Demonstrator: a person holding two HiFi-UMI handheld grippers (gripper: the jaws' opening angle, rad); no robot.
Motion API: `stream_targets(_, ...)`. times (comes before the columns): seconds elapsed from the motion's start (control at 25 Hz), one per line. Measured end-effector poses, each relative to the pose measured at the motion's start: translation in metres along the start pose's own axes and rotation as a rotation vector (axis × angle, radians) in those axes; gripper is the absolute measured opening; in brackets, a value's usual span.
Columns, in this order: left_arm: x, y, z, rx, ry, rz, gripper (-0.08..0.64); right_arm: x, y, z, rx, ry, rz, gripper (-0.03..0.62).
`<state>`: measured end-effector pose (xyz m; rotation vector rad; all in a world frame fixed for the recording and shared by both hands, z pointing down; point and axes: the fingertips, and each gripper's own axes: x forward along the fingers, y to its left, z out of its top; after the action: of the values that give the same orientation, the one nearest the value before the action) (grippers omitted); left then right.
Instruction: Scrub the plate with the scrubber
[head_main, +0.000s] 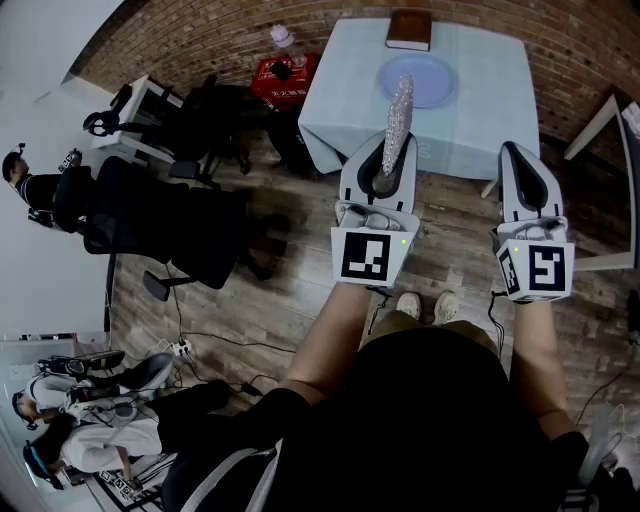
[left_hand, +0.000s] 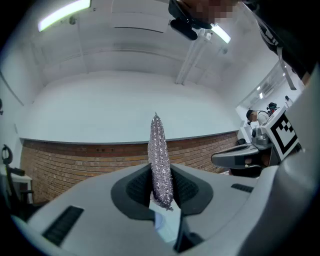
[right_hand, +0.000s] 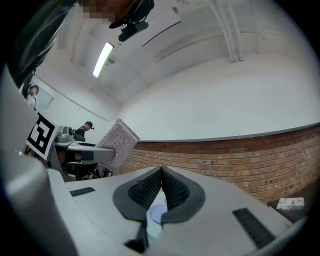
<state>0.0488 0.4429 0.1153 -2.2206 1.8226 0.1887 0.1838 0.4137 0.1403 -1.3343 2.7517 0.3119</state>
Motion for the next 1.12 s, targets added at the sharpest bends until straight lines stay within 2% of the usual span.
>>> stream_targets(1.12, -0.001, 0.019, -0.006, 0.0, -0.002, 0.0, 0.08, 0.016, 0.013, 0.001, -0.005, -0.01, 0.003, 0.035)
